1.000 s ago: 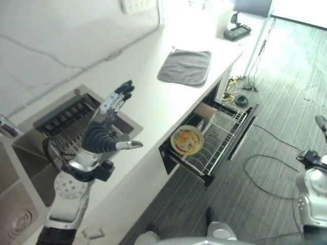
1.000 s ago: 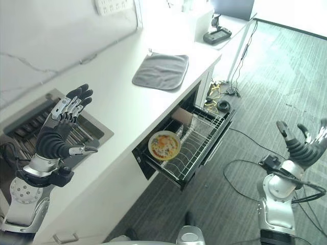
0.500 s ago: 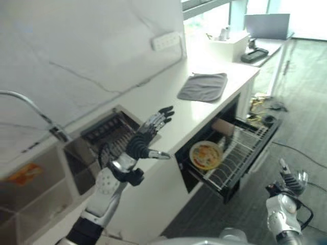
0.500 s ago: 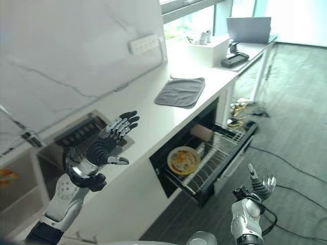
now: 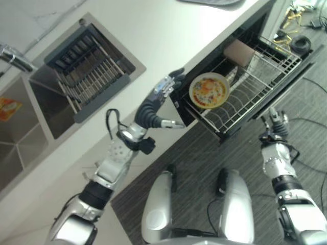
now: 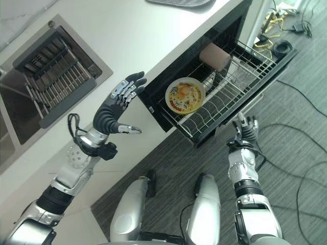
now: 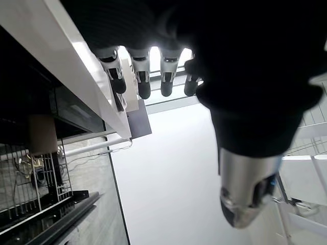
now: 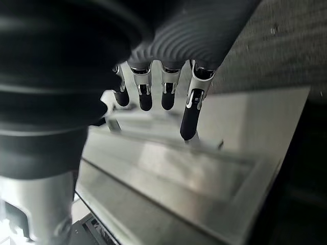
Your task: Place the dishes in the dishwasher.
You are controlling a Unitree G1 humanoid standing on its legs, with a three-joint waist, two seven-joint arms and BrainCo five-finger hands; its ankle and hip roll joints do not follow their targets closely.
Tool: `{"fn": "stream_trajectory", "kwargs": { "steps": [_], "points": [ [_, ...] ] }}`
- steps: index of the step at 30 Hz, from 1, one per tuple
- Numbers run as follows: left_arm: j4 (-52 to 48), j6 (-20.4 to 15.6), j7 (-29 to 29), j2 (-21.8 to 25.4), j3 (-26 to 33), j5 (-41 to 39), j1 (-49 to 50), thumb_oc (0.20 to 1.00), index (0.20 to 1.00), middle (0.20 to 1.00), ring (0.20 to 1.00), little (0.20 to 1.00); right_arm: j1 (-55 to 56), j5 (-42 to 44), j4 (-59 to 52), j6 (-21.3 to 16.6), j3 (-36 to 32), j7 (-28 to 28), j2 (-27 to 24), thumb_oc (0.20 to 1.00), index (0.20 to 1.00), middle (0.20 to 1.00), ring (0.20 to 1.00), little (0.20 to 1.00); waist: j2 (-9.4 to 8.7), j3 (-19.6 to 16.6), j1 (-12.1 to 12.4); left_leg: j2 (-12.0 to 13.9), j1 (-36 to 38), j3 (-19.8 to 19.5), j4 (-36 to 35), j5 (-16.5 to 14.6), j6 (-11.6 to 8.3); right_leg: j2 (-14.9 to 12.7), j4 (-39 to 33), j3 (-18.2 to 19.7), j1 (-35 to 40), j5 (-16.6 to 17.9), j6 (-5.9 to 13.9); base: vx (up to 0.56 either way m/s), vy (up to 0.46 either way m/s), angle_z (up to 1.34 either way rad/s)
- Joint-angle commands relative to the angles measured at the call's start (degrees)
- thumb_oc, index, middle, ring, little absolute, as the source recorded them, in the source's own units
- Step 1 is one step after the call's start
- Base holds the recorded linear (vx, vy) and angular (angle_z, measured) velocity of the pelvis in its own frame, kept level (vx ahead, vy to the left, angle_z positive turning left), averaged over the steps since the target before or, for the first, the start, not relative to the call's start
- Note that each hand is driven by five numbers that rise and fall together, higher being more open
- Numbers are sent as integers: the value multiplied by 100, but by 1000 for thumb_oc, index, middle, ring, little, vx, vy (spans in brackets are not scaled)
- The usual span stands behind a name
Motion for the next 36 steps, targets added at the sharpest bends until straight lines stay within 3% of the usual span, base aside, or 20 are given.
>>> {"fn": "stream_trajectory", "kwargs": {
  "steps": [1,8,17,19,22,26,36],
  "points": [
    [-439,-279,-7,78,359,123,39,1000,1000,1000,1000,1000,-150,94,-98,0,62,567,-116,1000,1000,1000,1000,1000,-101,-173,69,-418,155,298,-468,242,430,19,425,-247,601,-497,17,-28,-35,9],
    [-450,-295,-260,245,480,-53,-127,1000,1000,1000,1000,1000,-904,-72,-25,283,299,951,-316,1000,1000,1000,1000,1000,-83,-161,316,-518,-295,208,-398,297,504,15,533,-268,143,-433,56,-30,-10,6],
    [-420,-354,-505,298,617,-24,-258,1000,1000,1000,1000,1000,-1370,-631,-418,449,691,919,-440,1000,1000,1000,1000,1000,-153,-161,496,-515,-476,215,-481,358,578,67,340,-329,-15,-248,132,4,8,0],
    [-402,-330,-537,321,617,-11,-283,1000,1000,1000,1000,1000,-1516,-833,-447,502,769,885,-506,1000,1000,1000,1000,1000,-187,-161,535,-540,-416,212,-428,221,563,42,363,-290,58,-344,203,93,22,5],
    [-420,-304,-579,400,639,6,-352,1000,1000,1000,1000,1000,-1798,-1018,-543,569,895,849,-641,1000,1000,1000,1000,1000,-185,-161,626,-530,-522,225,-465,348,608,22,329,-386,-19,-227,164,-2,40,4],
    [-430,-342,-580,481,641,32,-378,1000,1000,1000,1000,1000,-2052,-1222,-608,635,1042,857,-755,1000,1000,1000,1000,1000,-234,-161,706,-588,-481,193,-430,212,596,16,336,-354,53,-330,231,92,26,13],
    [-545,-434,-710,853,603,199,-498,1000,1000,1000,1000,1000,-3154,-1345,-399,776,1438,747,-1067,1000,1000,1000,1000,1000,-324,-161,1090,-712,-505,-20,-585,285,629,36,213,-562,197,-289,252,52,25,10]
  ]
}}
